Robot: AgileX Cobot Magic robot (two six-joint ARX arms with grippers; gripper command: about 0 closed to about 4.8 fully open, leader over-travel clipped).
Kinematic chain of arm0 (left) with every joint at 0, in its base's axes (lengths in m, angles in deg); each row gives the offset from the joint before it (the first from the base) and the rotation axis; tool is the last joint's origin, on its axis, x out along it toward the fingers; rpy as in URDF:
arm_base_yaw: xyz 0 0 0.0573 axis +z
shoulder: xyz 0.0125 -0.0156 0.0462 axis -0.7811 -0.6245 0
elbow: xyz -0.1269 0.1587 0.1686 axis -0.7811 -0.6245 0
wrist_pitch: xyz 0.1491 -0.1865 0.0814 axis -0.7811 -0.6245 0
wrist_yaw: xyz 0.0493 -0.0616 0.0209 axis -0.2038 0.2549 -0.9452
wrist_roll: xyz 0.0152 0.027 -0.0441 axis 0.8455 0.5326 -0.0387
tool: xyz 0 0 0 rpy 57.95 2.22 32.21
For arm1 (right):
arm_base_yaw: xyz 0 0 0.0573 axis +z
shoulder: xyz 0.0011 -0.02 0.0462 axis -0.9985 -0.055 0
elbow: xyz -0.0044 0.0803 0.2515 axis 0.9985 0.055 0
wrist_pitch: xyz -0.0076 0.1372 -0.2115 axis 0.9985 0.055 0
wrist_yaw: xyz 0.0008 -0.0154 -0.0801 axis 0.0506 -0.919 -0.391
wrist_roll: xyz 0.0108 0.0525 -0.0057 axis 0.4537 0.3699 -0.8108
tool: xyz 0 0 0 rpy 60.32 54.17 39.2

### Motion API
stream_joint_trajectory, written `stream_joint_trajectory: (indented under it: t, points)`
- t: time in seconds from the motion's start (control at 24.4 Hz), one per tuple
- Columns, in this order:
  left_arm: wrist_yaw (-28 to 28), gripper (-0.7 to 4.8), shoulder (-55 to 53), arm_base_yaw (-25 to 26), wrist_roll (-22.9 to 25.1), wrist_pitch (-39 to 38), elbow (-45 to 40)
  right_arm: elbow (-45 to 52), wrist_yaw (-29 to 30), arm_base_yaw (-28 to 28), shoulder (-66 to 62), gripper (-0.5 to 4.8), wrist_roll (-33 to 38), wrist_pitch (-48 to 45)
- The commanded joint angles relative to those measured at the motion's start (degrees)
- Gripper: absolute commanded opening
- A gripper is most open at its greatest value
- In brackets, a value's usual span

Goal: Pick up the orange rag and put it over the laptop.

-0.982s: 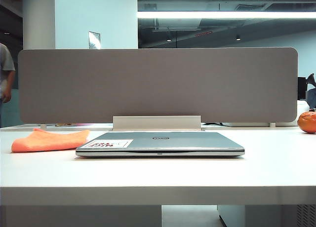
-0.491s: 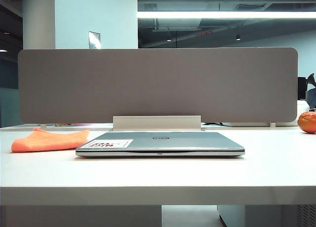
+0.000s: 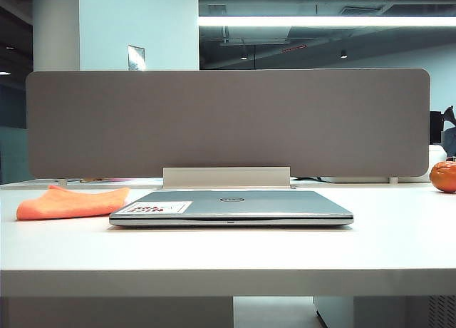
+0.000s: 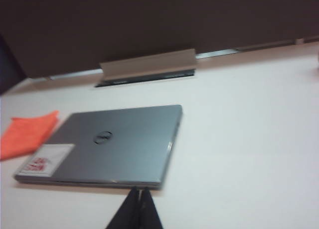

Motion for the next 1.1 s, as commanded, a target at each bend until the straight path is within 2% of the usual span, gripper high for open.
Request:
stream_joint_trajectory:
  t: [0.04,0.45,0.65,0.86,1.1]
  points:
    - [-0.3,-0.06,-0.1,0.0,0.3,-0.3,-0.2,-4.3,5.2,0.0,0.0,-0.05,2.4,3.9]
    - [0.7,-0.06,-0.1,0.0,0.2,-0.4,-0.2,-9.6,13.4,0.0,0.0,-0.05,2.5,11.0]
    - [1.2,-0.06,-0.1,0.0,0.0,-1.5,1.9,-9.5,13.4,0.0,0.0,-0.05,2.5,11.3]
    - [1.6,-0.06,-0.1,0.0,-3.5,-2.7,4.9,-9.5,14.3,0.0,0.0,-0.05,2.5,12.0]
    - [2.3,-0.06,-1.8,0.0,-3.5,-6.0,10.8,-9.5,14.3,0.0,0.0,-0.05,2.4,14.9]
